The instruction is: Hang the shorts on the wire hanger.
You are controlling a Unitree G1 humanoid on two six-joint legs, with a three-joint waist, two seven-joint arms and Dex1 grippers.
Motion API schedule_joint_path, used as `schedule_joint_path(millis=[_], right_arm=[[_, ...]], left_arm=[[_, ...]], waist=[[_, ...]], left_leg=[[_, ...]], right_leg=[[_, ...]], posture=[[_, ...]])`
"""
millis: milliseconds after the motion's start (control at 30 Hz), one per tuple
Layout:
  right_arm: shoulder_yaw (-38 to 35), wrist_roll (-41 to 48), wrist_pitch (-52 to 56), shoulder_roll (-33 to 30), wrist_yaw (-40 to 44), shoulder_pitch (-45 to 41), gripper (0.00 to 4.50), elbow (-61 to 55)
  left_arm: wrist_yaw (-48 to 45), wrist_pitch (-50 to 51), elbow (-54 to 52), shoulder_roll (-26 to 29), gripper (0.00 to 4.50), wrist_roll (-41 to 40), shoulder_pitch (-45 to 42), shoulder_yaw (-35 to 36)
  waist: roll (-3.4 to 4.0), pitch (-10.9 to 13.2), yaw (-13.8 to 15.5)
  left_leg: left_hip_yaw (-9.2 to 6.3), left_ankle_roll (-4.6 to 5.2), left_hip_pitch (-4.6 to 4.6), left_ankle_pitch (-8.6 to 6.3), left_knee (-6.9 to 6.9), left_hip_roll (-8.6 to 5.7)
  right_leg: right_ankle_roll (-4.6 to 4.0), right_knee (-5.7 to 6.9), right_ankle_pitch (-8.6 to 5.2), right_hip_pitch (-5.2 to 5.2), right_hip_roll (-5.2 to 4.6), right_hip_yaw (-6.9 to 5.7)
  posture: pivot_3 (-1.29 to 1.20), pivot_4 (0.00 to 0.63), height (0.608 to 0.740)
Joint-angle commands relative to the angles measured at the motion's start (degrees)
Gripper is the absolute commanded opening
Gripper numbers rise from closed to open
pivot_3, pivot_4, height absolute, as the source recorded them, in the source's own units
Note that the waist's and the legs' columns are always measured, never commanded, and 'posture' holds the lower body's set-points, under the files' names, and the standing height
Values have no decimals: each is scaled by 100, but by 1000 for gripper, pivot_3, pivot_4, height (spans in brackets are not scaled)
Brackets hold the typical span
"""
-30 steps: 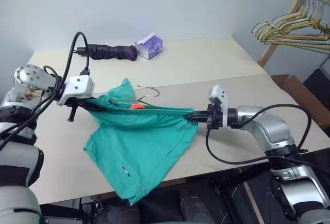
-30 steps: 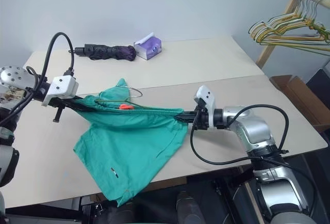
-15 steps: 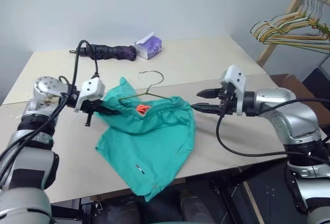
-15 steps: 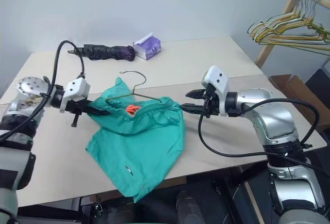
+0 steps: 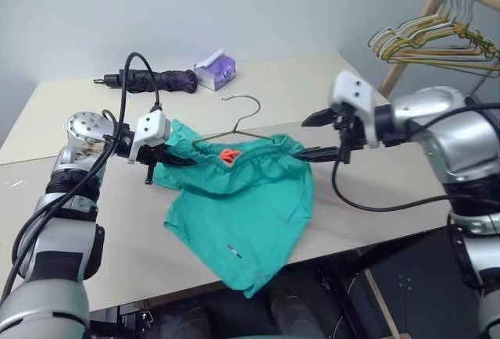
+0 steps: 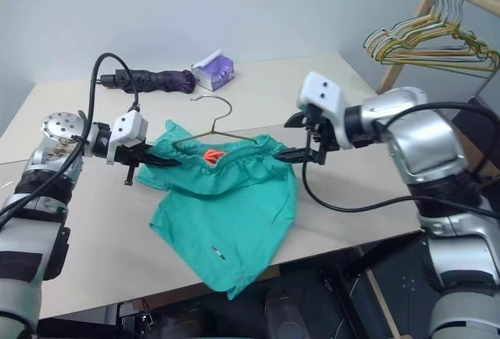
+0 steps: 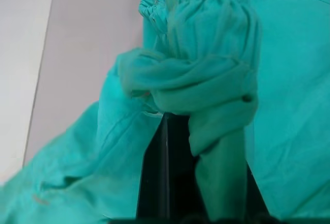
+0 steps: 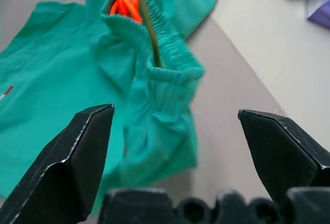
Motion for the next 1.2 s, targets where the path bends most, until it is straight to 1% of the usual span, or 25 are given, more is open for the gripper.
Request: schedule_joint_path(millis=[33,100,167,333,467,500,600,800,833,900,967,1000,1067,1133,1200], right_arm=[[381,-475,18,332,-1,-465,4316,500],[427,-598,-8,463,10,-570,3889,696],[419,-673,-26,545,42,-625,3221,783],[286,-677,-4,567,146,-630,1352,718],[170,-606,35,556,233,-599,49,619],[145,-578,39,536,280,-565,9,543],[69,-465,63,481,372,-448,0,332],[-170,-264,257,336,402,-143,0,-81],[-201,-245,287,315,393,-100,0,-135],[-384,-132,465,194,297,173,0,-405],[-652,30,716,44,181,516,0,-741],[-786,112,861,-3,100,654,0,-884],[-1125,305,1203,-83,-126,989,0,-1212],[-1537,504,1586,-149,-433,1454,0,-1661],[-1968,662,2057,-160,-827,1956,0,-2161]], left_arm=[[14,17,-313,-64,0,-97,-128,249],[9,49,-382,-91,0,-91,-102,286],[7,81,-484,-96,0,-99,-52,320],[-4,116,-598,-81,0,-87,30,391],[-12,117,-625,-88,0,-52,62,425],[-13,123,-624,-97,0,-38,55,425],[-77,128,-581,-130,778,-23,-8,411],[-35,-30,-388,-148,2788,-5,-230,502],[2,-77,-345,-142,3047,9,-263,519],[157,-166,-128,-46,3732,65,-438,587],[331,-254,84,73,4318,113,-605,671],[401,-293,156,113,4476,130,-662,711],[689,-440,278,168,4476,158,-757,831],[1164,-591,344,174,4476,182,-819,991],[1350,-649,259,182,4476,123,-824,1139]], waist=[[0,0,-60],[0,0,-82],[0,0,-81],[0,0,-79],[1,0,-86],[1,0,-86],[1,0,-81],[1,0,-64],[1,0,-64],[1,0,-61],[1,0,-50],[0,0,-55],[0,1,-59],[0,0,-29],[0,1,-9]], left_leg=[[-1,0,0,0,0,0],[-1,0,0,0,0,-2],[-4,0,-1,0,0,-3],[-6,0,-1,0,0,-5],[-6,0,0,0,1,-5],[-6,0,0,0,1,-5],[-7,0,-1,0,1,-6],[-8,0,-1,0,1,-6],[-8,0,-1,0,1,-6],[-7,0,-1,0,1,-7],[-8,0,-2,0,1,-6],[-9,0,-3,0,0,-6],[-7,0,-3,0,0,-6],[-8,0,-1,0,0,-6],[-9,0,1,0,0,-6]], right_leg=[[-4,1,3,0,0,0],[-34,3,21,-1,-2,0],[-38,6,23,-1,-3,-1],[-39,8,24,-1,-5,-2],[-39,10,24,-2,-5,-2],[-39,10,24,-2,-5,-2],[-39,9,24,-1,-5,-3],[-38,9,23,-1,-5,-4],[-38,8,23,-1,-5,-4],[-37,8,23,0,-5,-4],[-35,7,22,-1,-5,-4],[-24,6,15,-1,-5,-5],[-11,6,7,-2,-5,-2],[-8,8,5,0,-5,-2],[2,8,-1,3,-5,-4]], posture=[[-144,10,740],[-141,10,740],[-133,12,740],[-132,14,740],[-134,15,740],[-138,18,740],[-143,22,740],[-148,28,740],[-148,28,740],[-147,34,740],[-147,35,740],[-144,39,740],[-144,40,740],[-146,45,740],[-155,47,740]])
